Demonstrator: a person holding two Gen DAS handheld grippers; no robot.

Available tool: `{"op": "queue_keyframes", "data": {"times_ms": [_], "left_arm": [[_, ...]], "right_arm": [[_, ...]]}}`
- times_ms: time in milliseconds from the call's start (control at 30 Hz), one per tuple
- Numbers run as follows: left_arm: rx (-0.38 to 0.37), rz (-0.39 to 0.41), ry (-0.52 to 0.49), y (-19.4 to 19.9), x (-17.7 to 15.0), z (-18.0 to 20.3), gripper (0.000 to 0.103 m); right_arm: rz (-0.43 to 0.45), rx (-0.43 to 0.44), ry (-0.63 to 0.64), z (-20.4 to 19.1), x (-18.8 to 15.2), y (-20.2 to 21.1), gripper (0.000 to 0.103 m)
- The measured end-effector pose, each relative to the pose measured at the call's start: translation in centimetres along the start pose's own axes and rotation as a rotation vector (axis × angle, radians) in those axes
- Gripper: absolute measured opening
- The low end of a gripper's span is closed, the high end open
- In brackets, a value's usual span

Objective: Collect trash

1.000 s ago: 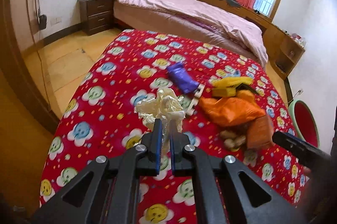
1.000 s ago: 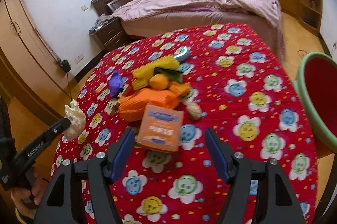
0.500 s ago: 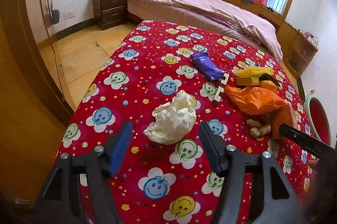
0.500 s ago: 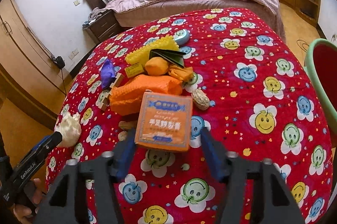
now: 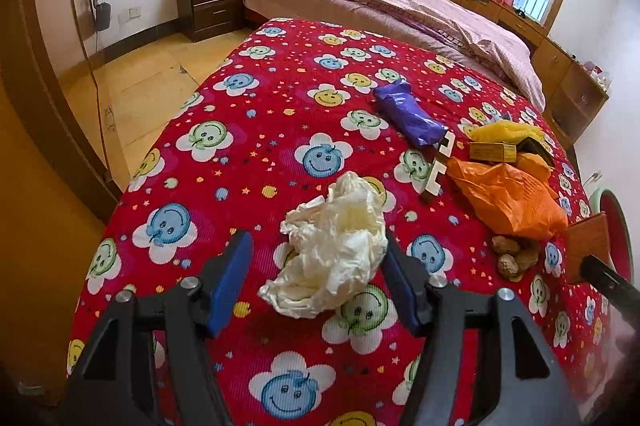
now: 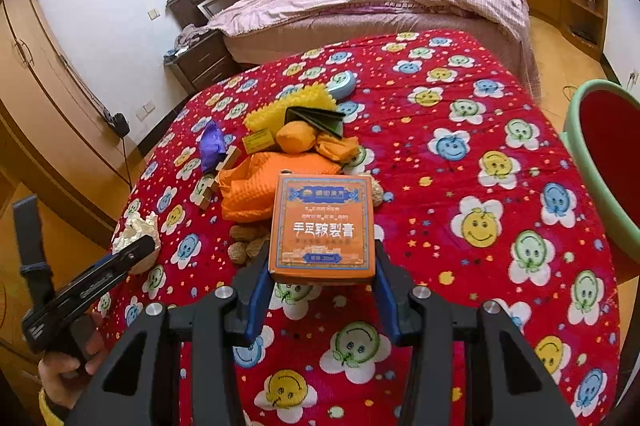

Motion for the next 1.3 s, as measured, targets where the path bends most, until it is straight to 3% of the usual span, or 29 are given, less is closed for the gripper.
{"op": "queue_keyframes", "data": {"times_ms": [100,200,667,1300], "left_arm": [[-0.029,-0.007,-0.002,0.1,-0.1,0.3,0.039],[-0.034,0.003,-0.009,0.6,-0.1,0.8,0.031],[-0.144,0.076,-0.052,5.3,1.5,5.5,0.028],[-0.34,0.053,-0.311,6.7,2.7,20.4,0.028]], "right_arm": [[0.019,-0.01,0.011,0.3,0.0,0.8,0.048],[0.039,-0.021,0.011,0.8,0.1,1.7,0.048],[0.115,-0.096,-0.042,5.8,0.9,5.7,0.048],[0.249,-0.274,-0.203,17.5,2.5,11.7,0.048]]}}
Point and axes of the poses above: each gripper's, at about its wrist camera, not at the fingertips, and y roughly against the way its jaws point, z to its right, x to its top, the point moved 4 cm from there along -y, roughly the way its jaws point, and after that the axes turned 2 degrees about -y, right-handed, at the moved point
